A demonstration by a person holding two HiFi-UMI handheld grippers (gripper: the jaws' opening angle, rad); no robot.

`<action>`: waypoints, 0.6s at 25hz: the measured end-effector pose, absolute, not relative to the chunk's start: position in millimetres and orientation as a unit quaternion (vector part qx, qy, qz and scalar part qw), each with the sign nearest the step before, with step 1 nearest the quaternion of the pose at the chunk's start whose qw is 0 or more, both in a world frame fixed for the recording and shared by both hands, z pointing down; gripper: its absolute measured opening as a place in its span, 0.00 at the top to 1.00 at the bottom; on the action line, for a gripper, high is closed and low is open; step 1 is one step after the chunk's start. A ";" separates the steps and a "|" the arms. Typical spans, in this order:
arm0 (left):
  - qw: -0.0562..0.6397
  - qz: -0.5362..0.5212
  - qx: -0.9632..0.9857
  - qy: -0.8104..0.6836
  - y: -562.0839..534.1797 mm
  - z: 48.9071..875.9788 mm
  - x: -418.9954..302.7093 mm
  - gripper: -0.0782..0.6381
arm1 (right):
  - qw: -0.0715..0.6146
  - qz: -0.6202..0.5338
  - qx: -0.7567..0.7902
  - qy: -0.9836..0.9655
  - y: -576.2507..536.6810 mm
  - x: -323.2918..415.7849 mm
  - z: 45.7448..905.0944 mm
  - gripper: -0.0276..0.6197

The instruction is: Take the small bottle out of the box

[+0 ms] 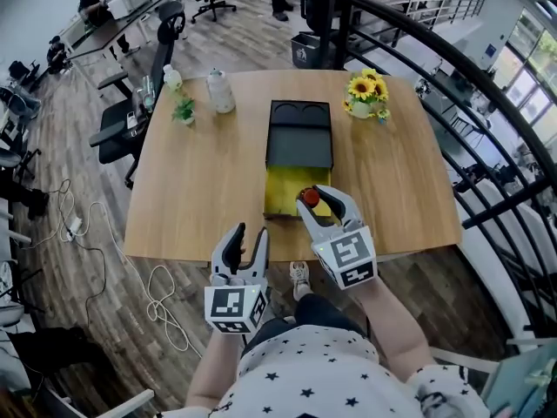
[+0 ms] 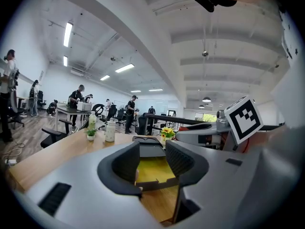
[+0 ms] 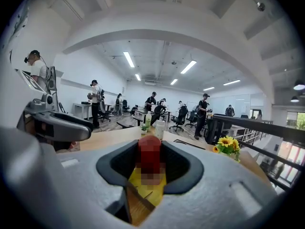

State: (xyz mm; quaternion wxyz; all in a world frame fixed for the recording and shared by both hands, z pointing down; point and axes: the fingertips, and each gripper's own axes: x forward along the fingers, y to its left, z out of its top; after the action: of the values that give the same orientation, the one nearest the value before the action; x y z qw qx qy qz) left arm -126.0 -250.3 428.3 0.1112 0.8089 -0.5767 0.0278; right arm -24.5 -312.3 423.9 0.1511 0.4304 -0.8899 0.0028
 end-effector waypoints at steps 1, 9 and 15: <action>0.109 0.026 0.809 -0.576 -245.5 426.0 -125.8 0.66 | 0.151 0.001 0.431 -0.890 -306.8 -24.4 421.4 0.73; 0.098 0.015 0.813 -0.573 -205.4 417.2 -125.4 0.66 | 0.139 -0.010 0.440 -0.887 -262.5 -22.5 405.5 0.73; 0.094 0.008 0.816 -0.571 -178.8 414.8 -120.7 0.66 | 0.141 -0.021 0.445 -0.884 -228.5 -15.2 404.3 0.73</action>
State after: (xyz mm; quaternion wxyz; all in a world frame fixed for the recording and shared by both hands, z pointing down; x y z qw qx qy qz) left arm -120.7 -178.8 414.8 0.0936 0.8157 -0.5708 0.0076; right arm -15.2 -228.5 404.3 0.1407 0.4446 -0.8843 -0.0214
